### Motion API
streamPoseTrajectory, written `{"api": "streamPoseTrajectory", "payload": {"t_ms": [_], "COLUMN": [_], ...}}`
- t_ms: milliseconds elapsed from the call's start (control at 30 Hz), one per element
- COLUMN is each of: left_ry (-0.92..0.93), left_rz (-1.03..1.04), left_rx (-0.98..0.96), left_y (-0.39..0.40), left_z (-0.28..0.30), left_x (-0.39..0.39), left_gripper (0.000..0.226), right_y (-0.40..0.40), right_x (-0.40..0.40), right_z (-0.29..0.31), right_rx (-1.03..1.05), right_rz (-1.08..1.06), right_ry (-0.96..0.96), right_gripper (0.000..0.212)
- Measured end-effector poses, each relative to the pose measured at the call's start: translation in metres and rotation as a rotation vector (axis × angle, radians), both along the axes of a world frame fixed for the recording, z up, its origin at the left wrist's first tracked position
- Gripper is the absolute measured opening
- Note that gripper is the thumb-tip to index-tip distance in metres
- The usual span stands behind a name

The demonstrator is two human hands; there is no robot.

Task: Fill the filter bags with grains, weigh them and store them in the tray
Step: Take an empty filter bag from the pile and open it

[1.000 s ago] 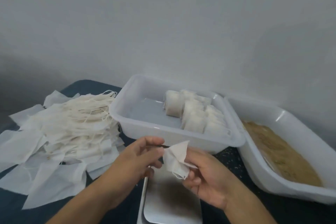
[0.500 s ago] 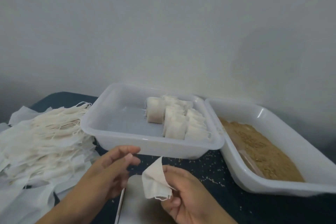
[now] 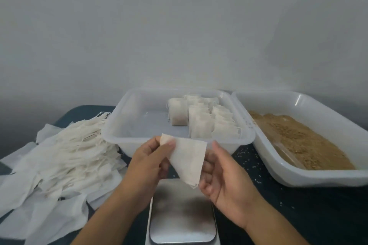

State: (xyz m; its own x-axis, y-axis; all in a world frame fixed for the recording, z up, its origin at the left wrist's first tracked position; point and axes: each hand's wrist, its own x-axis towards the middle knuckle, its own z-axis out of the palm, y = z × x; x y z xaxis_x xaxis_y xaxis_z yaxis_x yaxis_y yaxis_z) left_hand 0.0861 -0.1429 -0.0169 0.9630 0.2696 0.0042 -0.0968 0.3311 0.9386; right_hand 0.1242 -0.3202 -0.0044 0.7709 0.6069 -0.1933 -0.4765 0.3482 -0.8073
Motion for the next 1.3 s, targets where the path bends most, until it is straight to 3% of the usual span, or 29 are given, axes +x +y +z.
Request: {"api": "streamPoseTrajectory", "payload": {"t_ms": [133, 200, 433, 600, 667, 800, 1033, 1300], "left_ry": [0.020, 0.034, 0.086, -0.006, -0.091, -0.179, -0.177, -0.176], "left_rz": [0.180, 0.221, 0.277, 0.457, 0.363, 0.057, 0.042, 0.040], "left_rx": [-0.056, -0.029, 0.119, 0.503, 0.532, 0.484, 0.440, 0.395], "left_y": [-0.003, -0.002, -0.005, -0.008, -0.013, -0.027, -0.024, -0.023], "left_z": [-0.016, -0.024, -0.030, -0.025, -0.021, -0.017, -0.021, -0.018], "left_x": [-0.002, -0.004, -0.004, -0.015, -0.023, -0.031, -0.029, -0.028], "left_gripper": [0.017, 0.008, 0.016, 0.035, 0.024, 0.023, 0.026, 0.005], "right_y": [-0.002, -0.002, 0.002, -0.001, -0.002, 0.000, 0.002, 0.004], "right_x": [-0.001, 0.000, -0.005, 0.000, -0.003, -0.011, -0.012, -0.012], "right_z": [-0.002, -0.006, -0.013, -0.014, -0.015, -0.015, -0.018, -0.017], "right_rx": [-0.271, -0.381, -0.383, -0.336, -0.359, -0.434, -0.440, -0.411], "right_rz": [-0.134, -0.203, -0.270, -0.404, -0.411, -0.366, -0.357, -0.385], "right_ry": [-0.374, -0.467, -0.480, -0.564, -0.673, -0.864, -0.908, -0.889], "right_gripper": [0.022, 0.015, 0.011, 0.015, 0.014, 0.009, 0.006, 0.007]}}
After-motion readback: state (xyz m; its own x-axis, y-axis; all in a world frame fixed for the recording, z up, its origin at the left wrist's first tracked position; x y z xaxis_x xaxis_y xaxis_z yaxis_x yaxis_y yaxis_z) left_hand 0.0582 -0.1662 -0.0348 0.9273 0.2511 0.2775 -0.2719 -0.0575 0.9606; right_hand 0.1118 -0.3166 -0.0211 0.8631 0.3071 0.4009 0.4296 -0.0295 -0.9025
